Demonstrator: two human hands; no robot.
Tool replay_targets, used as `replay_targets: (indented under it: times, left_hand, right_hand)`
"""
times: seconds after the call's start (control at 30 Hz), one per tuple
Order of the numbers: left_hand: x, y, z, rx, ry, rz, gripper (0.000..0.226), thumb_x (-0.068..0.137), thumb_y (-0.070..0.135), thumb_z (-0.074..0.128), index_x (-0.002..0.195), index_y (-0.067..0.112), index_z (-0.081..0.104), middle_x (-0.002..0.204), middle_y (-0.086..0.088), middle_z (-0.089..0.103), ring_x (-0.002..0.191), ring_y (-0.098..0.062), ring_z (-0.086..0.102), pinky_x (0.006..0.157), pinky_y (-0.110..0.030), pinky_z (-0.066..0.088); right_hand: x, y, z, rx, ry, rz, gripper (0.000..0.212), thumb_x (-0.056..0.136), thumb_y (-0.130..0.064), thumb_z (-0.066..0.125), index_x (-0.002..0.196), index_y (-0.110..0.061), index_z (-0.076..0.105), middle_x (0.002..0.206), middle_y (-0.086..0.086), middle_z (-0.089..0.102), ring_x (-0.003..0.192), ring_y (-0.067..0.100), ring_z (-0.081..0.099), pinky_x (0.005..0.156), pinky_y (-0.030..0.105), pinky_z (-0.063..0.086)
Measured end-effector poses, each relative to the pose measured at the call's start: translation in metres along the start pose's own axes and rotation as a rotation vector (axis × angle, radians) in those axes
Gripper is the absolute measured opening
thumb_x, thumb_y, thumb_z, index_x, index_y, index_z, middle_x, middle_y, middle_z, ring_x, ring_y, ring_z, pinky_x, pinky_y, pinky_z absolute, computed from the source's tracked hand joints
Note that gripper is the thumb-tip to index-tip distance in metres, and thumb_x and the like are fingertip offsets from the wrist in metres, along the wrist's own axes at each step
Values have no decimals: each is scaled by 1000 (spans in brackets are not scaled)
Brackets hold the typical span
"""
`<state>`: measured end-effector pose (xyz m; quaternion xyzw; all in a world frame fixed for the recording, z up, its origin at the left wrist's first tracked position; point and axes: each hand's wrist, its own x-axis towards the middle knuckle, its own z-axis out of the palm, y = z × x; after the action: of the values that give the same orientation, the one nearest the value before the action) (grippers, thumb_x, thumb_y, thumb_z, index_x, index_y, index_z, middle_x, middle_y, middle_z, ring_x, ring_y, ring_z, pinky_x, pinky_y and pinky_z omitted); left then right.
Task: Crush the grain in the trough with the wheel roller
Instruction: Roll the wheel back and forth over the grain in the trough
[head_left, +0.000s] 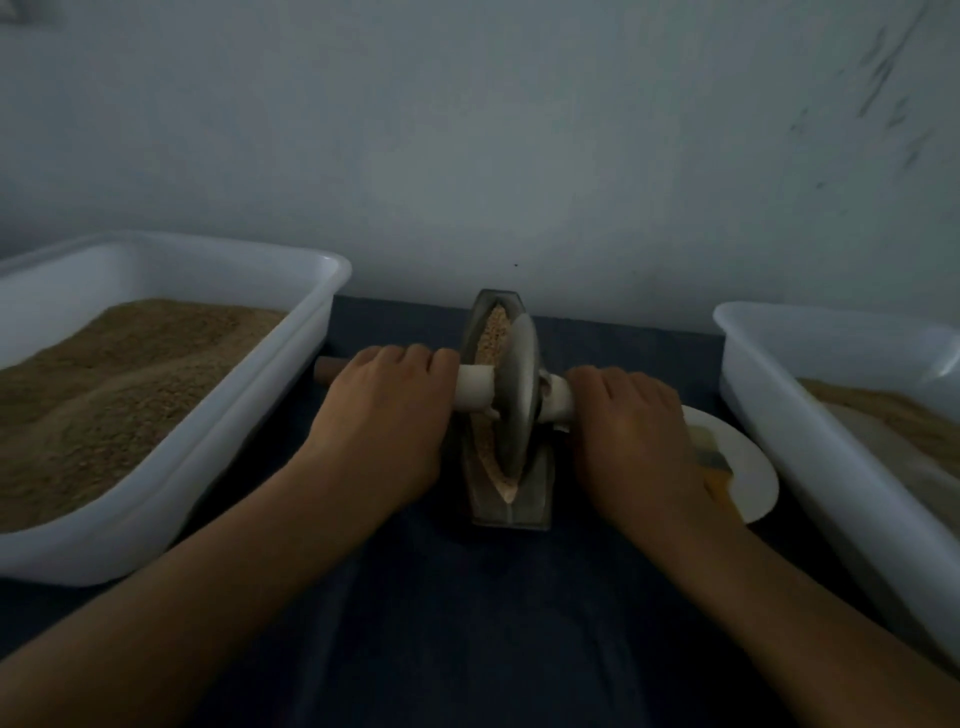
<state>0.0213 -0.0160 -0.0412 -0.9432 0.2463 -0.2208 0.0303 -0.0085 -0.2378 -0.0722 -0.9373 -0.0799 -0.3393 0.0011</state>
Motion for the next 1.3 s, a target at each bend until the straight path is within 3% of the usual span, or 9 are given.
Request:
replay_targets:
  times: [0.2, 0.43, 0.6, 0.7, 0.97, 1.17, 1.3]
  left_hand:
    - [-17, -4, -8, -59, 33, 9, 60, 77, 39, 73, 128, 27, 45, 124, 6, 59, 108, -14, 58, 95, -31, 44]
    - [9, -11, 23, -36, -26, -9, 77, 72, 39, 77, 135, 22, 36, 129, 1, 54, 113, -18, 55, 100, -35, 43]
    - [59, -23, 44, -57, -69, -53, 68, 76, 37, 75, 131, 22, 39, 123, -3, 56, 108, -22, 57, 95, -39, 44]
    - [85, -27, 50, -46, -37, -44, 58, 76, 36, 73, 124, 23, 44, 117, -4, 58, 105, -26, 58, 89, -41, 44]
    - [111, -37, 55, -104, -80, -73, 47, 80, 33, 69, 122, 25, 48, 115, -5, 59, 104, -27, 59, 86, -43, 44]
    - [78, -30, 56, -98, -88, -151, 39, 83, 30, 69, 111, 20, 44, 109, -5, 60, 94, -24, 60, 73, -35, 42]
    - [51, -18, 48, -36, -2, -94, 44, 78, 30, 73, 110, 23, 44, 108, -2, 59, 94, -21, 59, 80, -34, 41]
  right_hand:
    - [-8, -6, -21, 8, -26, -34, 31, 77, -12, 72, 107, -11, 64, 96, 8, 64, 87, 29, 59, 80, 41, 43]
    - [18, -3, 7, -102, -58, -7, 15, 81, -12, 62, 96, -12, 60, 86, 7, 60, 79, 28, 55, 75, 41, 40]
    - [63, 13, 36, -159, -202, 42, 14, 84, -21, 61, 90, -18, 49, 86, 2, 59, 79, 27, 55, 66, 34, 25]
    - [82, 26, 51, -163, -228, 57, 17, 88, -27, 60, 98, -19, 49, 92, 3, 62, 83, 29, 59, 62, 35, 25]
    - [106, 36, 64, -114, -206, 27, 23, 89, -20, 58, 112, -17, 55, 97, 7, 67, 83, 30, 63, 58, 31, 31]
    - [98, 22, 52, -156, -158, -1, 10, 88, -15, 58, 99, -17, 58, 92, 5, 64, 86, 31, 60, 67, 34, 24]
    - [61, 18, 38, -103, -134, -30, 15, 89, -20, 58, 104, -19, 56, 97, 2, 58, 90, 26, 55, 77, 38, 33]
